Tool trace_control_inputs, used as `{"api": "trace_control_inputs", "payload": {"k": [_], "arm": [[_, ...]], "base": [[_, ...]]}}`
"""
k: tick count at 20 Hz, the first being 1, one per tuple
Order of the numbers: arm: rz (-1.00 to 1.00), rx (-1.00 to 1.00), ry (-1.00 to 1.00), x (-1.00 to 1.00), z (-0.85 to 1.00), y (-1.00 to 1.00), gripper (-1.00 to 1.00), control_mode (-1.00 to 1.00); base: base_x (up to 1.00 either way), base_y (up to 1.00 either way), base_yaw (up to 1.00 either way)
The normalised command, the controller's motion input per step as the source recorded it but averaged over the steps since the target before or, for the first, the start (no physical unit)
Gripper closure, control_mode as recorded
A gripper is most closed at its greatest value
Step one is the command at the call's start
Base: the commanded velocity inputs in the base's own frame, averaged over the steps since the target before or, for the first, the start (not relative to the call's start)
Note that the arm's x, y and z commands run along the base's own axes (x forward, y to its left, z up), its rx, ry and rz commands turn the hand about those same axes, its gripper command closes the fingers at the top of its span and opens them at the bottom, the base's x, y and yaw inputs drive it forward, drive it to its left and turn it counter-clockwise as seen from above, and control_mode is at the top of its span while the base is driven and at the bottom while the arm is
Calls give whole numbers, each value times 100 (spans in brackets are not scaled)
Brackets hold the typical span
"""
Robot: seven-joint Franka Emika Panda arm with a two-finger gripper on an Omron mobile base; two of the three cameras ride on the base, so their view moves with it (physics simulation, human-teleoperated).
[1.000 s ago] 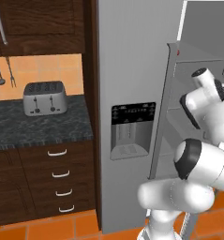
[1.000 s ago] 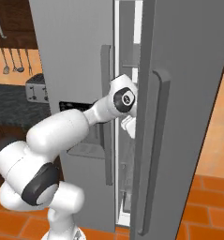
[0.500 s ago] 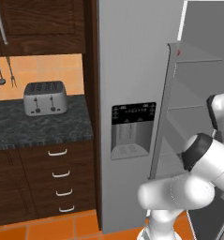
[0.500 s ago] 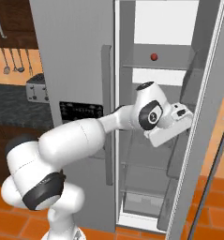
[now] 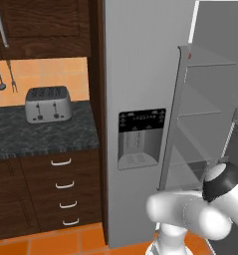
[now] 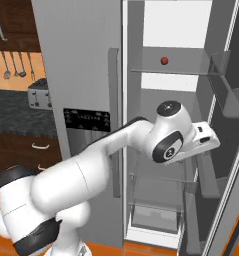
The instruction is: Take the strawberry from the fridge and place it on top of the pancake, located on the dining counter.
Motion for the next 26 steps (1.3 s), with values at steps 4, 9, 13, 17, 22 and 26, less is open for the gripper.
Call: {"api": "trace_control_inputs", "payload": {"k": [4, 9, 13, 17, 22, 26], "arm": [[-11, 6, -50, -22, 37, 100, -100, -100], [-14, 1, -51, 7, 89, 99, -100, -100], [-2, 9, -10, 0, 100, 48, -100, -100], [0, 15, -10, -4, 100, 38, -100, -100], [0, 17, -7, -20, 100, 19, -100, -100], [0, 2, -3, -9, 80, 32, -100, -100]], "base": [[0, 0, 0], [0, 0, 0], [0, 0, 0], [0, 0, 0], [0, 0, 0], [0, 0, 0]]}}
